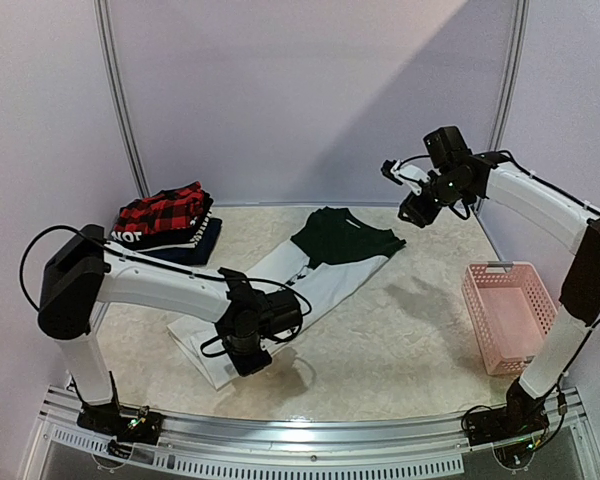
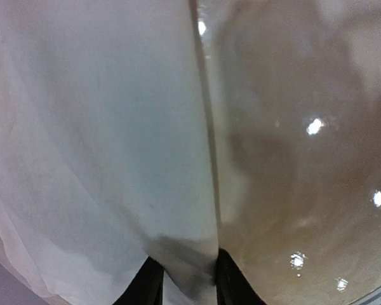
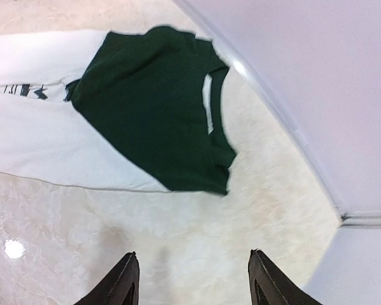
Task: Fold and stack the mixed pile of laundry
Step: Rotate the rectangle-folded T-shirt at the center of the board.
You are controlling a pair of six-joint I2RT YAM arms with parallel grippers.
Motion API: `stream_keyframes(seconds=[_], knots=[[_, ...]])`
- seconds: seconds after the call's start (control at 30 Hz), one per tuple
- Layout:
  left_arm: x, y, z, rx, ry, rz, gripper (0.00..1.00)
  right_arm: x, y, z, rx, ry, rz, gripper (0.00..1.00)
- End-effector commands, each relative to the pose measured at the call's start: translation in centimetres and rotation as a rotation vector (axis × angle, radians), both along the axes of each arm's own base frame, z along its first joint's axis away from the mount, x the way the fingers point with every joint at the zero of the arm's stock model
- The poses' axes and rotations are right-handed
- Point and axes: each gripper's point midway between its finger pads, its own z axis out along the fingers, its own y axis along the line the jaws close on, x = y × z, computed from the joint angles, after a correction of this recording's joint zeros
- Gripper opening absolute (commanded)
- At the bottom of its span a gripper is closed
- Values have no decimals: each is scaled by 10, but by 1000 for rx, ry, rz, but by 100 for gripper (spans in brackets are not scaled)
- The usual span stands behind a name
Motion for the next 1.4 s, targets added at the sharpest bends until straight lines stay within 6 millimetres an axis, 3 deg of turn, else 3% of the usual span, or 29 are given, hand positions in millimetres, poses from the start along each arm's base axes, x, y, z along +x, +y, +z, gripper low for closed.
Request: stream_keyframes(seconds=[0.0,0.1,0.13,0.37,0.5,0.53,0.6,0.67,0.7,0.73,0.87,0.93,0.97,1.03,1.17,1.27,1.37], knots=[[3,-10,-11,-6,21,37,20,-19,-6,-63,82,215,-37,59],[-2,-30,-13,-72,74,33,0,-26,-13,-79,107,271,-57,58],[-7,-42,-13,-110,101,23,0,-27,-16,-82,118,288,-65,58],[-54,-177,15,-406,272,-225,0,-31,-22,-102,158,429,-102,58],[-83,-245,21,-444,320,-412,0,-11,-22,-135,122,480,-142,58],[-87,-252,11,-415,335,-430,0,-1,-21,-136,115,472,-149,58],[-83,-271,23,-430,307,-476,3,19,-19,-144,100,465,-166,58],[-77,-278,30,-446,272,-492,17,40,-16,-162,79,473,-177,58],[-74,-282,36,-466,245,-498,24,56,-12,-154,84,442,-178,57],[-72,-285,42,-486,225,-500,32,64,-10,-166,72,457,-182,57],[-59,-287,74,-557,107,-469,49,91,-6,-188,39,476,-193,56],[-48,-278,91,-581,23,-420,53,100,-4,-199,8,480,-186,54],[-40,-271,103,-593,-35,-394,55,103,-3,-214,-21,490,-181,53],[-23,-250,121,-603,-153,-339,61,110,-1,-231,-87,468,-159,49],[20,-192,155,-581,-403,-154,89,125,9,-259,-187,390,-94,44],[38,-150,164,-533,-439,-57,91,142,22,-266,-282,276,-44,41],[39,-127,175,-523,-445,-42,88,168,31,-262,-332,134,0,41]])
